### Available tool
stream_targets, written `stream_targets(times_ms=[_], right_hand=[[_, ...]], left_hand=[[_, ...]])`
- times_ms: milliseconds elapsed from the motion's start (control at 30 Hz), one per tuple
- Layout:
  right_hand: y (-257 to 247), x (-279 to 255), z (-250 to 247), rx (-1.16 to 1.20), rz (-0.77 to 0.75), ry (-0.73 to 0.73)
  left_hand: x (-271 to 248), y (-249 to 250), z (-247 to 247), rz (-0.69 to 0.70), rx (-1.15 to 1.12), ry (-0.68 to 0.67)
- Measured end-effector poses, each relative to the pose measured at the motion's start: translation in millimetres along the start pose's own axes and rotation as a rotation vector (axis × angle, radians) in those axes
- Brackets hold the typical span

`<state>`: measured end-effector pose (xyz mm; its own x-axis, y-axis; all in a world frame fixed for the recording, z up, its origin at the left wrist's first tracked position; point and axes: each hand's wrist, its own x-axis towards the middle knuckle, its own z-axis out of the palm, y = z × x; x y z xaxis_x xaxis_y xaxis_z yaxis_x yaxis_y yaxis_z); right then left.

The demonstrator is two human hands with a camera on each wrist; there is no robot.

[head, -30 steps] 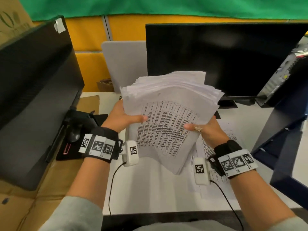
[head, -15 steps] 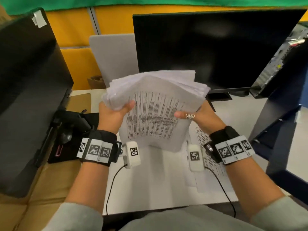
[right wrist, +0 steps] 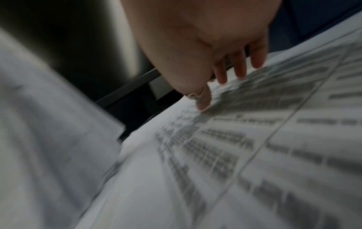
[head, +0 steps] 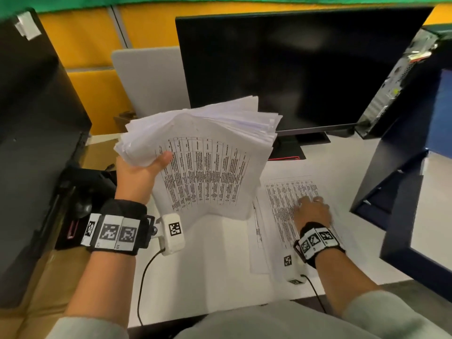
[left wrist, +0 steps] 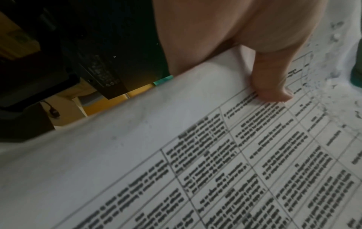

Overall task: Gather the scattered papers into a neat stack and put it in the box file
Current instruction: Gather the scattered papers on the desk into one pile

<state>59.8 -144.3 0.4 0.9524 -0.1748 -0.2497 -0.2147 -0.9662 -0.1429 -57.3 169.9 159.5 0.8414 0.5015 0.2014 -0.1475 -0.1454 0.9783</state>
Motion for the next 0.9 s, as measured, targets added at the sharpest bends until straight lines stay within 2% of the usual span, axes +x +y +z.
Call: stream_targets(times_ms=[67,133,200,300,500,600,700,900], right_hand=[[10,6,-7,0.070,0.135,0.010],[16,9,-10,0.152,0.286,-0.082],[16,11,-11,0.156,0.355,-0.182],[13,14,-10,0.131,0.358,-0.264],[10,20,-19,0.275,0.313,-0.280],[7,14,-34,0.345,0.234,-0.276],[2,2,-48,0.301,0.131,-0.195],[-16,-35,-94,0.295,-0.136,0.228]], left_hand=[[1,0,-9,0.003,-0.009,-0.032],[2,0,-16,-0.006,-0.007,-0.050],[3,0,-20,-0.023,-0.007,-0.058],[7,-1,-23,-0.035,0.007,-0.085],[9,-3,-31,-0.056,0.012,-0.113],[10,-6,-35,-0.081,-0.047,-0.124],[10,-7,-37,-0.081,-0.038,-0.151],[6,-9,-35,-0.111,-0.061,-0.120]])
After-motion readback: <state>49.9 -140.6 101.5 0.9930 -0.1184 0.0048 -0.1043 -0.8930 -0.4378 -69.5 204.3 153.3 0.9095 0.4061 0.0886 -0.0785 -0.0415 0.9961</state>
